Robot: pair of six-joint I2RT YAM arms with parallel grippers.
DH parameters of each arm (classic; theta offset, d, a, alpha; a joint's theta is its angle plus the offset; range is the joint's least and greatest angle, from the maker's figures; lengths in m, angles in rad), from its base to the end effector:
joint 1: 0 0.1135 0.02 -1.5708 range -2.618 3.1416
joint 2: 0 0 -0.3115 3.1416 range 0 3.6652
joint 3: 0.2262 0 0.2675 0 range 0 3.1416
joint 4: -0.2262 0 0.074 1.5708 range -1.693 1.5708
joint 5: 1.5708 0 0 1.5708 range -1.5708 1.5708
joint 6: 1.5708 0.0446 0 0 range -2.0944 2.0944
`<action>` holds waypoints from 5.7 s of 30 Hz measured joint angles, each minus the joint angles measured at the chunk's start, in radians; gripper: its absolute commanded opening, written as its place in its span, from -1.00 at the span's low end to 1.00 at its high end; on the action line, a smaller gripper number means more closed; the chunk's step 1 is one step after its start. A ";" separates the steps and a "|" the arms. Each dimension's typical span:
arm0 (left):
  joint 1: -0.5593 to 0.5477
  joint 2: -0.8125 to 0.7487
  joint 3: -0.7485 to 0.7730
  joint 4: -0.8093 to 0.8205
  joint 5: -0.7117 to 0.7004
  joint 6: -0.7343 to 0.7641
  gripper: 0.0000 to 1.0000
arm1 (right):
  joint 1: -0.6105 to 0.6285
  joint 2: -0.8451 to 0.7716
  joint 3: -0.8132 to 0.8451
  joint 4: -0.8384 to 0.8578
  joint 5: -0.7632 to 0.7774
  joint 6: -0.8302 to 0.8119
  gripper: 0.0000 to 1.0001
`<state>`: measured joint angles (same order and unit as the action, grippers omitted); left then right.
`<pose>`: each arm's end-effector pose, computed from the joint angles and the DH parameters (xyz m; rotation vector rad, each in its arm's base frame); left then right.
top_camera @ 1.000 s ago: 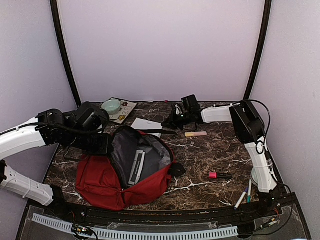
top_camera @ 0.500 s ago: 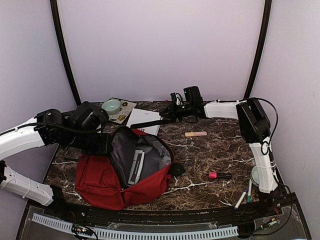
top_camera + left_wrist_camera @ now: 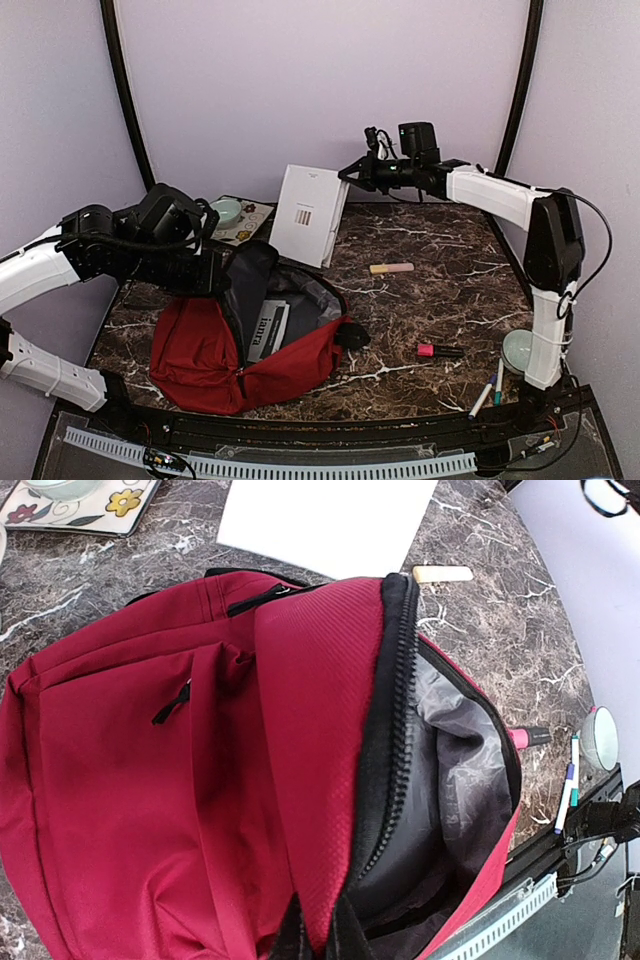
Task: Pack the student bag
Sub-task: Place the files in the largest pocket of the bag.
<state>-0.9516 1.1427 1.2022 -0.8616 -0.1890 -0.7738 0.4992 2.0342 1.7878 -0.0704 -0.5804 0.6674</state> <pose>0.1399 -0.1818 0.3876 0.1234 2.4373 -0.5989 0.4558 0.2764 0.3521 -0.2656 2.0476 1.3083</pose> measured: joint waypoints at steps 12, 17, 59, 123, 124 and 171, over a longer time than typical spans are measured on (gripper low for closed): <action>0.000 0.003 0.002 0.026 0.022 0.022 -1.00 | 0.000 -0.198 -0.034 -0.212 0.145 -0.170 -1.00; 0.000 0.024 0.016 0.042 0.037 0.043 -1.00 | 0.000 -0.306 -0.099 -0.265 0.189 -0.208 -1.00; 0.000 0.125 0.067 0.176 0.129 0.117 -1.00 | 0.201 -0.906 -0.504 -0.391 0.251 0.085 -1.00; 0.001 0.431 0.325 0.317 0.294 -0.123 -1.00 | 0.404 -0.858 -1.303 0.415 0.679 0.754 -1.00; 0.001 0.431 0.325 0.319 0.299 -0.127 -1.00 | 0.404 -0.864 -1.308 0.414 0.695 0.765 -1.00; 0.029 0.192 0.000 0.403 0.301 -0.183 -1.00 | 0.601 -0.604 -1.109 0.316 0.516 0.967 -0.34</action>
<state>-0.9226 1.3346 1.2018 -0.4587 0.1120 -0.9573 1.1004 1.4300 0.6785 0.2459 -0.0647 1.6341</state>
